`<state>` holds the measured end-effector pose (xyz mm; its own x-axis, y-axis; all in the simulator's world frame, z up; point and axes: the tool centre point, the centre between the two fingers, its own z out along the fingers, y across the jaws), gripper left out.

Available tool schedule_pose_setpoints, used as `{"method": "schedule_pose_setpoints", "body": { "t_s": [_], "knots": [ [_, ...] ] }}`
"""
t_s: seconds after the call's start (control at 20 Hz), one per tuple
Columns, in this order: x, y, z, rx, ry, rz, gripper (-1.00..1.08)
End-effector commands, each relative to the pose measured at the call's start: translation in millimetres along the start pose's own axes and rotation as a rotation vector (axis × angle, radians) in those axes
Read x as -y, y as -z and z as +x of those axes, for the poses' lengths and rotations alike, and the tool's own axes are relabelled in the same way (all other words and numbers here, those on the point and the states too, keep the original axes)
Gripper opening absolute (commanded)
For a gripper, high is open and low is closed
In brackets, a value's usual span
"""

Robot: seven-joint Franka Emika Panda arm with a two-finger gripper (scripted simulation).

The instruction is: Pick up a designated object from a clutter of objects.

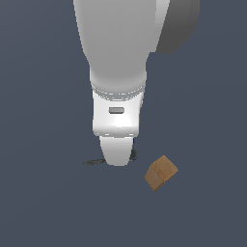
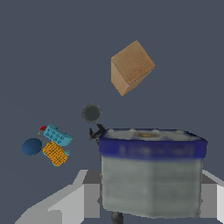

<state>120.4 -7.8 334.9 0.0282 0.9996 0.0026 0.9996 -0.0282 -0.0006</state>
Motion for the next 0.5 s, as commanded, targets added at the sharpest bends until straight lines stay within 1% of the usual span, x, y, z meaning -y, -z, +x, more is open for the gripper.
{"method": "schedule_pose_setpoints", "body": {
  "t_s": [0.0, 0.45],
  "knots": [
    [-7, 12, -3, 0.001, 0.000, 0.000, -1.00],
    [-22, 36, -10, 0.002, -0.001, 0.000, -1.00]
  ]
}}
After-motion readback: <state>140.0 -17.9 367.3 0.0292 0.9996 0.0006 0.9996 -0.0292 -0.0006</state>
